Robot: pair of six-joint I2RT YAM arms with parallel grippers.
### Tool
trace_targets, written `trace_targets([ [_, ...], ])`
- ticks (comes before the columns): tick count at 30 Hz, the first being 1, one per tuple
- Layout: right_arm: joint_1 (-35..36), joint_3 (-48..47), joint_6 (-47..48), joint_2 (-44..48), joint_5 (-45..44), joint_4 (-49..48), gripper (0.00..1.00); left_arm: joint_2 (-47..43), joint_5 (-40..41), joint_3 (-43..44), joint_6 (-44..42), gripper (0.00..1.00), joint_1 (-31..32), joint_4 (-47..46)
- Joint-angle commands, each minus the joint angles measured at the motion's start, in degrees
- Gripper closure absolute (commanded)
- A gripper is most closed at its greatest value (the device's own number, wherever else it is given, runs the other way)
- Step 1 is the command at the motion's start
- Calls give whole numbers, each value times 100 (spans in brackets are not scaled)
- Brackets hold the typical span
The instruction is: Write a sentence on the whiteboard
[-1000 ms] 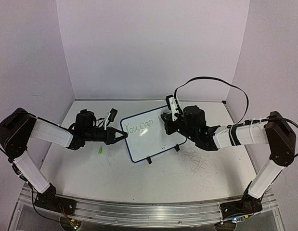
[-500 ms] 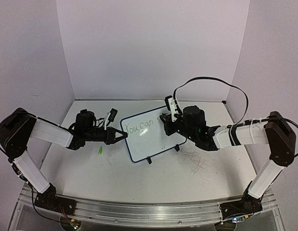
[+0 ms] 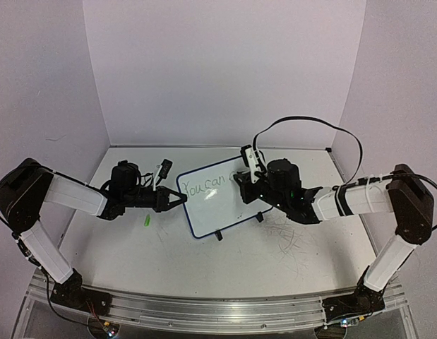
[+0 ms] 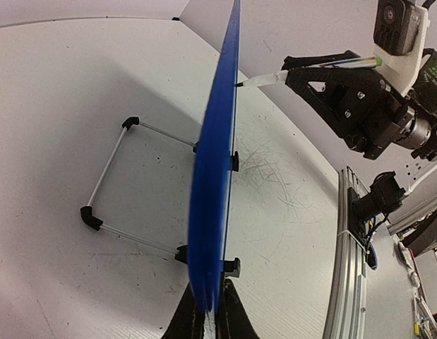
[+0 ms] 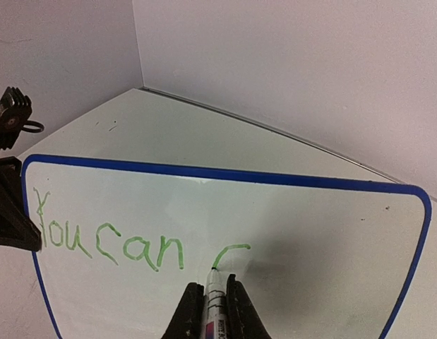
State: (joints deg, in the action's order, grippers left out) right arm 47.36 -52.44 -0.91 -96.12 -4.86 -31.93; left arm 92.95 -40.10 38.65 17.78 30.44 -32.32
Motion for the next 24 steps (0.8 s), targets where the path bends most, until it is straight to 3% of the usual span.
trace_targets([
  [1,11,58,-84,85,-124,18,100,11,449,143,-346,100,-11,414],
  [12,11,40,-82,137,-691,-53,100,7,441,134,-353,100,-11,431],
  [24,11,-57,-59,45,-723,-251,100,20,432,131,-362,100,-11,428],
])
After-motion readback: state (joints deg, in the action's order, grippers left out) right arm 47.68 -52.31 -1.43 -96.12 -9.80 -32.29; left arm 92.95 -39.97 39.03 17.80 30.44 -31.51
